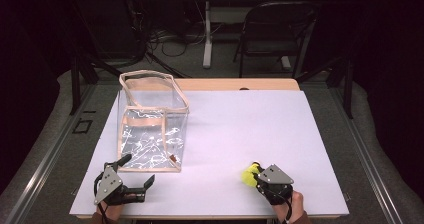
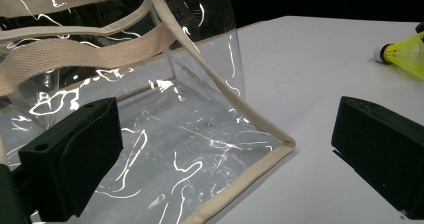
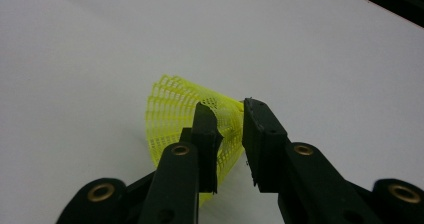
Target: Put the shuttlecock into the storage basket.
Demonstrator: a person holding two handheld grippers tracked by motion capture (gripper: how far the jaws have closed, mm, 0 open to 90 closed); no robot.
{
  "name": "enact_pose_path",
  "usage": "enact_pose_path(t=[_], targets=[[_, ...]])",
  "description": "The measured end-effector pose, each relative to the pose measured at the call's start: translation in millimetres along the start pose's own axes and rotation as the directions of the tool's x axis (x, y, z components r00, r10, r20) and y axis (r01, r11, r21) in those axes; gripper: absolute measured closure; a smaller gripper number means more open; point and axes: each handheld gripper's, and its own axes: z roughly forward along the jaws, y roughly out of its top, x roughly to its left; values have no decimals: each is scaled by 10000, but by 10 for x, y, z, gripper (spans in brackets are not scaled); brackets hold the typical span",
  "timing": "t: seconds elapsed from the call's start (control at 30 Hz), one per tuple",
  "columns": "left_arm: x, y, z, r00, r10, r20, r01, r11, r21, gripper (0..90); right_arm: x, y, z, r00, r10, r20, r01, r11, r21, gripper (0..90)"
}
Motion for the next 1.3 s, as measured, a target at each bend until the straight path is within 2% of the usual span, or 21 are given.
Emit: enact_pose_path(t=[0.47,0.83,1.03,1.3], targets=[[-1,0,0,10000,-11,-5,11,10000,-13,0,-23,2,-28,9983,138,559,-138,9999,-8,872],[0,2,-5,10000,-5,9,5,10000,-43,0,-63,4,-69,9966,159,805,-140,9996,-237,890],[0,3,-4,10000,32,-10,-32,10000,-18,0,-109,-1,-94,9961,340,812,-302,9984,-479,890],[-1,3,1,10000,49,-11,-49,10000,20,0,-215,-9,-128,9953,774,577,-711,9920,-1042,891]])
